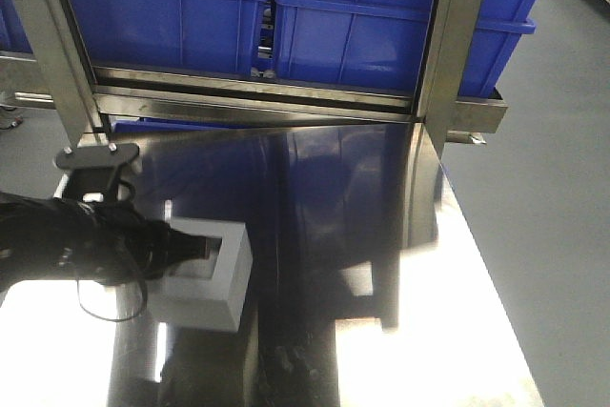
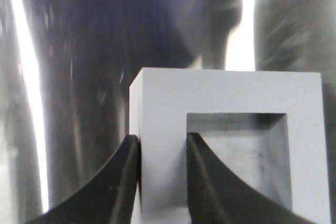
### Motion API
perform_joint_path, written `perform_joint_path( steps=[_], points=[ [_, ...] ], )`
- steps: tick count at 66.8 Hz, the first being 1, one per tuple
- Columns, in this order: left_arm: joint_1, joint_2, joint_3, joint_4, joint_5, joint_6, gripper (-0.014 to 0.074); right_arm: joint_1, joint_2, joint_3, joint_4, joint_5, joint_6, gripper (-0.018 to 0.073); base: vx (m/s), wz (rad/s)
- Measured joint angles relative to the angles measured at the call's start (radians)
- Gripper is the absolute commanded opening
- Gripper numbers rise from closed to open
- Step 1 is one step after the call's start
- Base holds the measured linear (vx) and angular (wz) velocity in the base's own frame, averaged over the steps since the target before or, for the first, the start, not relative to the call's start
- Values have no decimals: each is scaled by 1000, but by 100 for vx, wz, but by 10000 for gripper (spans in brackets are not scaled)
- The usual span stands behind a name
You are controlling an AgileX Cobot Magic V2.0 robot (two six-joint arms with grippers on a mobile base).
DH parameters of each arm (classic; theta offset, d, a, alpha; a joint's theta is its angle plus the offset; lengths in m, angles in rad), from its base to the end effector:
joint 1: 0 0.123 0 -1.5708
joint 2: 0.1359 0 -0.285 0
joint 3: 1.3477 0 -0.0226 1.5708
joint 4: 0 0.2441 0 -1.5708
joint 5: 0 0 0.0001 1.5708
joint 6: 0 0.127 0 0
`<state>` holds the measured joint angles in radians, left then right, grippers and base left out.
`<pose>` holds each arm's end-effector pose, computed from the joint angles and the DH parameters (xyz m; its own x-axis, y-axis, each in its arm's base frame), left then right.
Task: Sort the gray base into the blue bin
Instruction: 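Lift the gray block with the left gripper toward the robot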
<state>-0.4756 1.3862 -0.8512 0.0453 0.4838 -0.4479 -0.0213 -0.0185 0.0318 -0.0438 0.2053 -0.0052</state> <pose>0.2605 -0.1312 0.2204 -0.8319 -0.0175 -0.5546 0.1271 0.9669 -0.2212 0.0846 -0.0029 0.1802 -0.1321 -0.0453 -0.9902 0.0238 0.9985 -0.0488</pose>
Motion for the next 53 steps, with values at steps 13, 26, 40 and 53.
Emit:
perform_joint_path(
  steps=[13, 26, 40, 53],
  points=[
    [-40, -168, 10, 69, -44, 0, -8, 0, 0, 0, 0, 0, 0, -5, 0, 0],
    [-51, -396, 102, 133, -105, 0, -7, 0, 0, 0, 0, 0, 0, -5, 0, 0],
    [-51, -669, 236, 204, -145, 1, -7, 0, 0, 0, 0, 0, 0, -5, 0, 0],
    [-51, -937, 356, 260, -169, 1, -7, 0, 0, 0, 0, 0, 5, -5, 0, 0]
  ],
)
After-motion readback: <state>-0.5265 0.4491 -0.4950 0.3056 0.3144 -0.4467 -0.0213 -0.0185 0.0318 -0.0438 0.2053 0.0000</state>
